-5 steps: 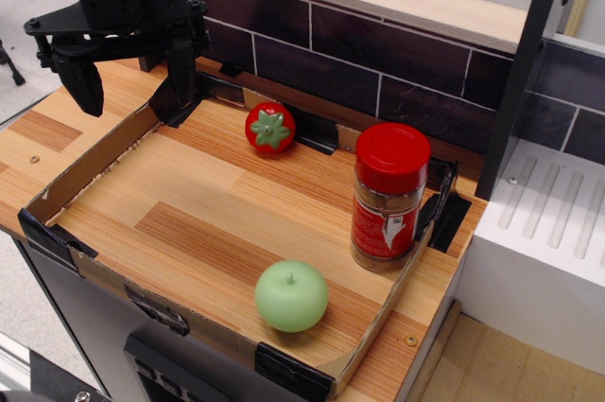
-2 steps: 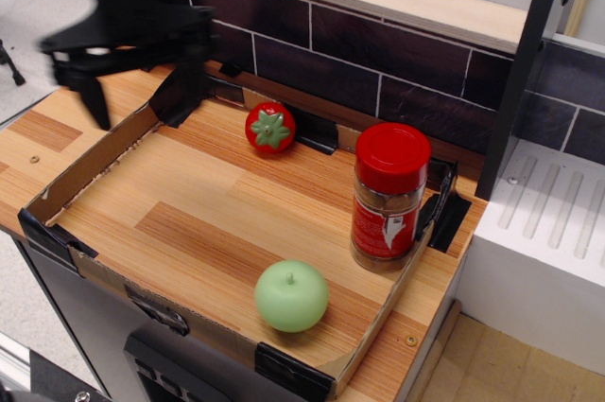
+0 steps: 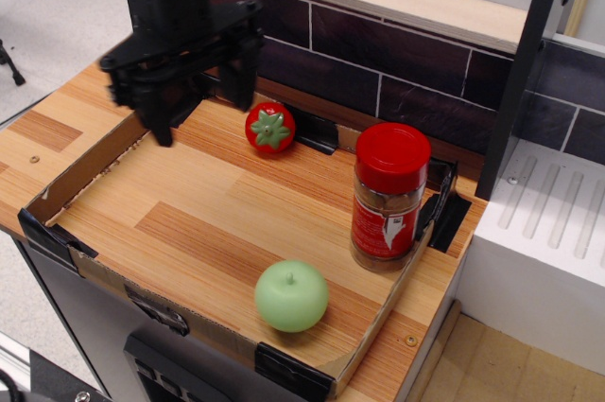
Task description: Topple basil bottle
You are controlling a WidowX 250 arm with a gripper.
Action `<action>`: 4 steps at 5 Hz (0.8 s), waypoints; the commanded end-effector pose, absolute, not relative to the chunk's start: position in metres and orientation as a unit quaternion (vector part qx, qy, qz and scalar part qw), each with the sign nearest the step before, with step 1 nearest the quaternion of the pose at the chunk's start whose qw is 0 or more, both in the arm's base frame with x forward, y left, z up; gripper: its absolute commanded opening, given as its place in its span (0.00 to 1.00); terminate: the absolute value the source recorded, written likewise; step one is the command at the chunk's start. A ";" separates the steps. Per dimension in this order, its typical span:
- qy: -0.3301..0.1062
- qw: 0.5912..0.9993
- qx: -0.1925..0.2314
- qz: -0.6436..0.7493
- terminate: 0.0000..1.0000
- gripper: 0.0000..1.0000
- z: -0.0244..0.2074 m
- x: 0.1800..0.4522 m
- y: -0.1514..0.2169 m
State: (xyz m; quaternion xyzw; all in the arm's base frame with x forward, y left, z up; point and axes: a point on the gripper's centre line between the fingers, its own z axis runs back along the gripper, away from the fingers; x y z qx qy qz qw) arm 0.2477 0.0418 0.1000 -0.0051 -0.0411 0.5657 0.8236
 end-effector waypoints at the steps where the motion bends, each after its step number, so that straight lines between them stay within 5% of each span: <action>1: -0.068 0.734 -0.063 0.673 0.00 1.00 0.114 0.272 0.022; 2: -0.073 0.686 -0.069 0.721 0.00 1.00 0.112 0.276 0.010; 4: -0.042 0.657 -0.048 0.751 0.00 1.00 0.108 0.282 -0.016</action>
